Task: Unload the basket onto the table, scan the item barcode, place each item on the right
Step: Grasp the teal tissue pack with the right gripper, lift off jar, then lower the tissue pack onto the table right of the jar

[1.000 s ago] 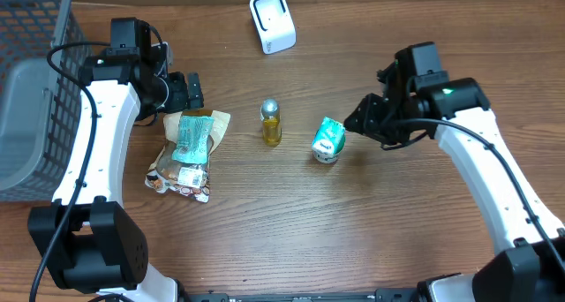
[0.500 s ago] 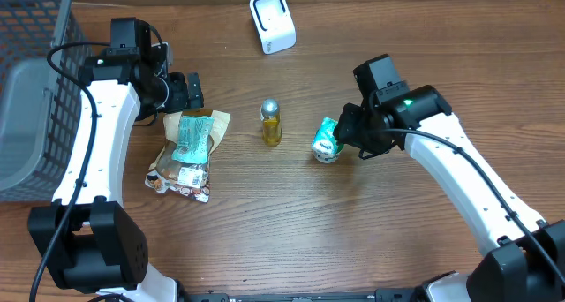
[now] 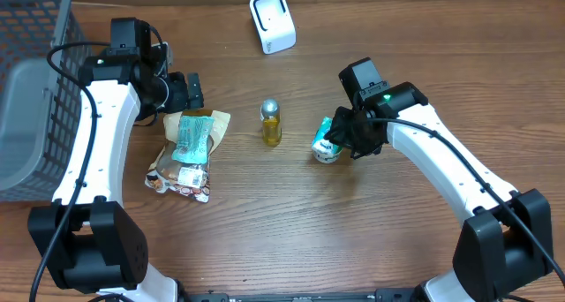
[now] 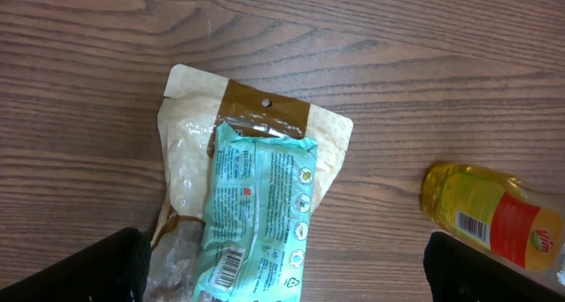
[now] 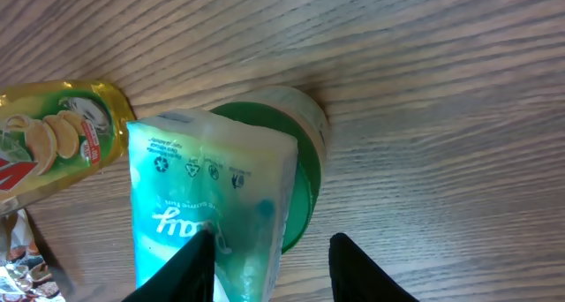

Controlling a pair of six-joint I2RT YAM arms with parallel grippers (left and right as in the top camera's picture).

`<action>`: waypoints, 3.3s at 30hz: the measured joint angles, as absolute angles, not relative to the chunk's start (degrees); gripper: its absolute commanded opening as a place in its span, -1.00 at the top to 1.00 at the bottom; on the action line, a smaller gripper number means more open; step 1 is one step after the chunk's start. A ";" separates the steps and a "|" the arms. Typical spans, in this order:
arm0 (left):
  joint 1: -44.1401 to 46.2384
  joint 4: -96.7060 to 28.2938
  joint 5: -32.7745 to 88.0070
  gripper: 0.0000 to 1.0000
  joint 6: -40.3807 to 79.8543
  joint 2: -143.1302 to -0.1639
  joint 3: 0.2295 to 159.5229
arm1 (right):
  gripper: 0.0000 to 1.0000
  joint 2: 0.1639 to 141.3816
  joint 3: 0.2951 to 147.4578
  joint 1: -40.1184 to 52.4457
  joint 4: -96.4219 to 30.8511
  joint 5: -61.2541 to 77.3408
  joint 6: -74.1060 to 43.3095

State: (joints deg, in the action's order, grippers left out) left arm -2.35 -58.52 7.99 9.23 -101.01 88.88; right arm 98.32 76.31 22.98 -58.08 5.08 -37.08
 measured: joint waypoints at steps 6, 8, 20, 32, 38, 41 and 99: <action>-2.35 -58.54 7.99 -0.99 9.23 -101.01 88.88 | 0.38 98.32 75.72 22.98 -57.56 5.04 -37.28; -2.35 -58.52 7.99 -0.99 9.23 -101.01 88.88 | 0.74 98.32 74.89 22.98 -56.55 5.17 -37.56; -2.35 -58.52 7.97 -0.99 9.23 -101.01 88.86 | 0.93 98.02 79.07 17.85 -61.19 6.85 -32.36; -2.35 -58.52 7.99 -0.99 9.23 -101.01 88.88 | 0.93 96.92 77.45 7.53 -62.43 4.60 -21.93; -2.35 -58.54 7.99 -0.99 9.23 -101.01 88.88 | 0.93 98.50 69.80 7.60 -54.59 0.78 -20.93; -2.35 -58.52 7.99 -0.99 9.23 -101.01 88.88 | 0.93 99.07 66.96 7.60 -50.87 -1.32 -20.88; -2.35 -58.54 7.99 -0.99 9.23 -101.01 88.88 | -0.09 99.83 68.47 11.92 -50.57 -6.90 -26.52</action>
